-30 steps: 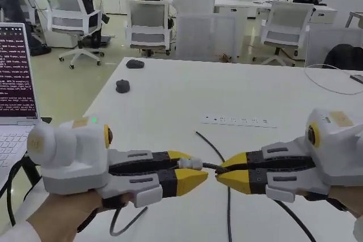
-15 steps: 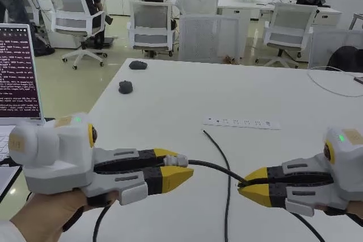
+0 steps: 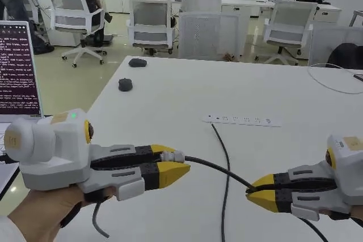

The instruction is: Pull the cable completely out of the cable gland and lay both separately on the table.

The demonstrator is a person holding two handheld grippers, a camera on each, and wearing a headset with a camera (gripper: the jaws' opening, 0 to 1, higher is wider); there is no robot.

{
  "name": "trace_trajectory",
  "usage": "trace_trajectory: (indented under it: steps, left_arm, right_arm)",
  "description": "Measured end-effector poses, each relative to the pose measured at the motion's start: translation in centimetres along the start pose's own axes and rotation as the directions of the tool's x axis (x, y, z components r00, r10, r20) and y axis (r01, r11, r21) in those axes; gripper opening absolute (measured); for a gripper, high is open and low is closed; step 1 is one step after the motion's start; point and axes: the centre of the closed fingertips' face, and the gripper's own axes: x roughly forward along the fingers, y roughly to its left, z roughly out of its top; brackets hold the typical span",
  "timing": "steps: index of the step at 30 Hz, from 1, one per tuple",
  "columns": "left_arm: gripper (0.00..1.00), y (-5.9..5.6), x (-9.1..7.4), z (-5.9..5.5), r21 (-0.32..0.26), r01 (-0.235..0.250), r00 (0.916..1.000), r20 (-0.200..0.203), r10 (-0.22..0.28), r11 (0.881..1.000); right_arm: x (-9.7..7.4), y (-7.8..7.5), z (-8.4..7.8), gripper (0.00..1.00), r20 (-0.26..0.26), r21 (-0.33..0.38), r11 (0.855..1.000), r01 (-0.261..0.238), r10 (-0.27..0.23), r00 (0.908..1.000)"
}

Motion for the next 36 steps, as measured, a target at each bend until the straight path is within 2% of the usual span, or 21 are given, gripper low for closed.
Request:
trace_trajectory:
  steps: [6, 9, 13, 19, 24, 30, 32, 36]
  left_arm:
    - [0.17, 0.0, 0.0, 0.1, -0.003, -0.002, 1.0000, 0.003, 0.002, 1.000]
    - [0.17, -0.1, 0.2, -0.2, 0.012, -0.003, 0.9998, -0.020, 0.003, 1.000]
    - [0.17, -0.4, 0.9, -0.9, 0.031, 0.011, 0.9984, -0.056, -0.009, 0.999]
    - [0.17, -1.0, 2.0, -1.2, 0.029, 0.035, 0.9976, -0.061, -0.033, 0.999]
    - [0.17, -1.4, 2.6, -1.4, 0.032, 0.050, 0.9966, -0.067, -0.048, 0.998]
    - [0.17, -1.7, 2.7, -1.3, 0.038, 0.061, 0.9964, -0.062, -0.058, 0.997]
    - [0.17, -1.7, 2.7, -1.2, 0.038, 0.060, 0.9968, -0.056, -0.058, 0.997]
    - [0.17, -1.5, 2.5, -1.3, 0.030, 0.056, 0.9972, -0.052, -0.054, 0.998]
  right_arm:
    - [0.1, 0.0, 0.1, 0.04, -0.014, -0.001, 1.000, 0.003, -0.003, 0.9999]
    - [0.0, -0.4, 0.8, 0.13, -0.008, -0.024, 0.999, 0.031, -0.031, 0.9995]
    - [0.2, 0.1, 2.7, 0.13, 0.022, -0.052, 0.998, 0.021, -0.020, 0.9996]
    - [1.1, 1.0, 5.6, 0.15, 0.075, -0.119, 0.993, -0.002, 0.011, 0.9971]
    - [2.1, 1.7, 7.1, 0.15, 0.096, -0.156, 0.987, -0.023, 0.039, 0.9947]
    - [3.0, 2.5, 7.8, 0.11, 0.102, -0.179, 0.982, -0.054, 0.074, 0.9920]
    - [3.1, 2.8, 7.9, 0.06, 0.104, -0.184, 0.980, -0.074, 0.095, 0.9901]
    - [3.2, 2.6, 7.9, 0.06, 0.108, -0.177, 0.981, -0.075, 0.095, 0.9896]
